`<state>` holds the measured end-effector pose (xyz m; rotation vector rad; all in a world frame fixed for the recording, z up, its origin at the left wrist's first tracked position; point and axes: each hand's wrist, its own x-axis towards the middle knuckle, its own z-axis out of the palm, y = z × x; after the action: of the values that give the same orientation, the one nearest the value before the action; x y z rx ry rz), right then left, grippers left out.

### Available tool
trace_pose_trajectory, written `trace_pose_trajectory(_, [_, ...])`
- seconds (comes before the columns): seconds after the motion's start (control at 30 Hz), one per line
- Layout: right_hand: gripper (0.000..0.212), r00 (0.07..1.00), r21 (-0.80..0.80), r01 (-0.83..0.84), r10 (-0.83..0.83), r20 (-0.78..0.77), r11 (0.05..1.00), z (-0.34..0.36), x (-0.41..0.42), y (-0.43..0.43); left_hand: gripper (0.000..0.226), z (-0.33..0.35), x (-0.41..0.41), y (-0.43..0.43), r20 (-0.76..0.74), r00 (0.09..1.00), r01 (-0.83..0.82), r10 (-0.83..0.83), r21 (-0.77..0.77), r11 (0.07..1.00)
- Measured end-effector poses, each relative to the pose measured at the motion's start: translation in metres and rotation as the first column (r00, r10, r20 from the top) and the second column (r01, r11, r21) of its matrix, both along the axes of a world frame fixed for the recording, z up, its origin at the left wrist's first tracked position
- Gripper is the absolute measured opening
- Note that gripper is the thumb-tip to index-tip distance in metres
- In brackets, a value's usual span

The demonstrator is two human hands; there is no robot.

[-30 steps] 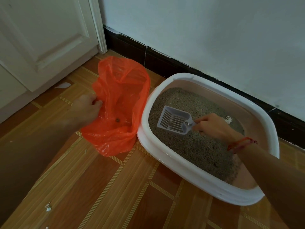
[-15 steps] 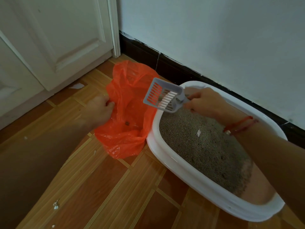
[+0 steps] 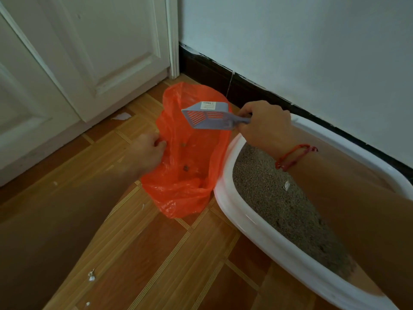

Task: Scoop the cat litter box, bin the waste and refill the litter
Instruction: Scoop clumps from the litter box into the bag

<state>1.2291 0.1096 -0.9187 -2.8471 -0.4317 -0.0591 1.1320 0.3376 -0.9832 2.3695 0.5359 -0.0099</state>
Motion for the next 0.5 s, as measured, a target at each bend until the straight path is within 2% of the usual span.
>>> trace_pose_trajectory(0.2, [0.012,1.000,0.049,0.025,-0.024,-0.003,0.999,-0.001,-0.002,-0.010,0.025,-0.003,0.001,-0.004,-0.009,1.000,0.026,-0.026,-0.026,0.999])
trace_pose_trajectory(0.37, [0.012,0.994,0.076,0.084,-0.079,-0.070,0.994,0.001,-0.001,-0.030,0.025,-0.005,0.002,-0.005,-0.007,0.999,0.038,-0.038,-0.061,0.997])
trace_pose_trajectory(0.5, [0.012,0.982,0.106,0.123,-0.106,-0.158,0.987,0.000,0.001,-0.057,0.025,-0.008,0.003,-0.007,0.003,0.998,0.066,-0.066,-0.023,0.998])
